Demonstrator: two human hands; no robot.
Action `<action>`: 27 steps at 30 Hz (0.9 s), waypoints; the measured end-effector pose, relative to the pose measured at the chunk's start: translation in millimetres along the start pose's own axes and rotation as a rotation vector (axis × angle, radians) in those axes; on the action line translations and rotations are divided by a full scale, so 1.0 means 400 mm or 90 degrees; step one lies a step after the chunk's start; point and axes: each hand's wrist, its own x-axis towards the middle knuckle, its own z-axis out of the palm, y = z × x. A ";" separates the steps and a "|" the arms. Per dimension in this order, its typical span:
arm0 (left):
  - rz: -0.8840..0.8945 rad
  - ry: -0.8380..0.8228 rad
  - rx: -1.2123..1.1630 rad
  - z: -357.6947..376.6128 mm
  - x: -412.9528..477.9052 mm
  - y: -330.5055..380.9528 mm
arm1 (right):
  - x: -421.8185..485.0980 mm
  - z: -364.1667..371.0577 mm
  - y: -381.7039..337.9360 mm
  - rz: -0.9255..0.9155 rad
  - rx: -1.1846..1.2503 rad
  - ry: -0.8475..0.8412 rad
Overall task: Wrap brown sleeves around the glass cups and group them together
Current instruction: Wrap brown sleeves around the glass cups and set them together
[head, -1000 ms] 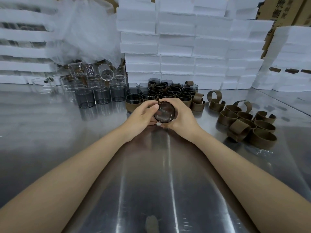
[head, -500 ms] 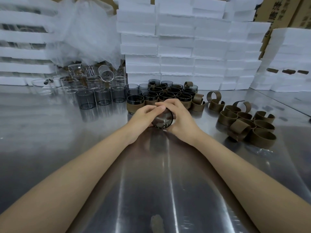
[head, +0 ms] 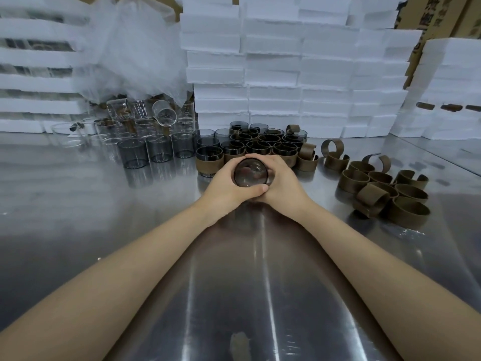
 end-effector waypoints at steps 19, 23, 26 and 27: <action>-0.073 -0.047 -0.184 -0.030 0.010 0.000 | 0.001 -0.018 0.013 0.069 0.285 -0.012; -0.105 -0.012 -0.203 -0.027 0.018 0.001 | 0.004 -0.016 0.012 0.071 0.211 0.002; -0.117 0.001 -0.207 -0.022 0.022 0.000 | 0.003 -0.011 0.008 0.041 0.148 0.018; -0.122 0.002 -0.209 -0.022 0.024 0.001 | 0.002 -0.011 0.006 0.036 0.153 0.017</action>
